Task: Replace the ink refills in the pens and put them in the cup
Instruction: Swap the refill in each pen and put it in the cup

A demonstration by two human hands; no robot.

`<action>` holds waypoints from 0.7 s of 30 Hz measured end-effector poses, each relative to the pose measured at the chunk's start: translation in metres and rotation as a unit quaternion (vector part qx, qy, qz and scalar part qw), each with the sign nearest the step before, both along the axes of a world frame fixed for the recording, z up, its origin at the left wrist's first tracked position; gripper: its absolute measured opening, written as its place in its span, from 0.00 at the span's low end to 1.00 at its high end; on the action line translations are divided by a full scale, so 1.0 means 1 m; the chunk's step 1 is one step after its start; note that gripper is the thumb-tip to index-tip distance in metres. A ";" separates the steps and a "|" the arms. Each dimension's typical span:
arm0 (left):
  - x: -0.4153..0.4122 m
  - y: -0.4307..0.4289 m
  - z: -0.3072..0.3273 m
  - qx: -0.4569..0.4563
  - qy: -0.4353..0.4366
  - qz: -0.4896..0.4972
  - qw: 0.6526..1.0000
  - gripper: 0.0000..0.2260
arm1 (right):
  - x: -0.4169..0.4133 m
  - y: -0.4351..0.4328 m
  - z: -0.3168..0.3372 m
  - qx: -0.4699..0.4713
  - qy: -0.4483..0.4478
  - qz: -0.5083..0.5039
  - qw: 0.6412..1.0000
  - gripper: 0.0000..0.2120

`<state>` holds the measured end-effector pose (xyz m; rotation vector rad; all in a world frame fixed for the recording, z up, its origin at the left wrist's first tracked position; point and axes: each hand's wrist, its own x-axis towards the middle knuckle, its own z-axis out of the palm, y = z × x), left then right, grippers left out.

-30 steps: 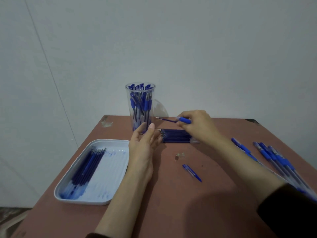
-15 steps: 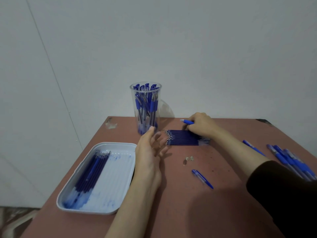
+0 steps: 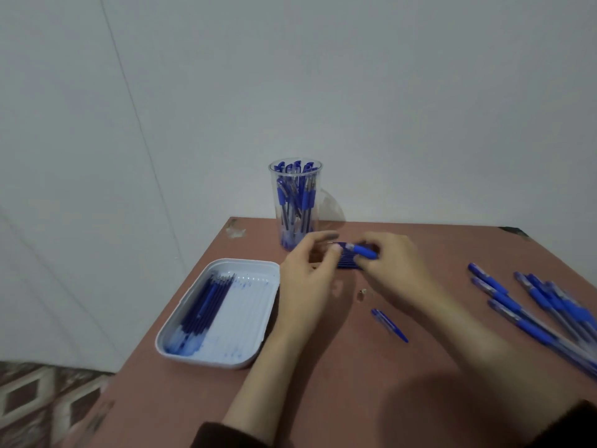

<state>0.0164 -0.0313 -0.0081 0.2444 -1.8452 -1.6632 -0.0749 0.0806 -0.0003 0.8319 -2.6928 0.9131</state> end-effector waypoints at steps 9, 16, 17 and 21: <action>0.074 -0.093 0.012 -0.504 -0.365 0.227 0.749 0.09 | 0.033 -0.001 -0.015 -0.026 0.027 0.016 0.999 0.09; 0.084 -0.089 0.003 -0.558 -0.466 0.187 0.661 0.10 | 0.033 0.003 -0.019 -0.040 0.017 0.004 0.999 0.09; 0.082 -0.086 0.002 -0.546 -0.464 0.183 0.673 0.10 | 0.033 0.003 -0.019 -0.040 0.015 0.004 0.999 0.09; 0.076 -0.079 -0.002 -0.504 -0.447 0.154 0.723 0.07 | 0.036 0.002 -0.019 -0.032 0.012 0.009 0.999 0.07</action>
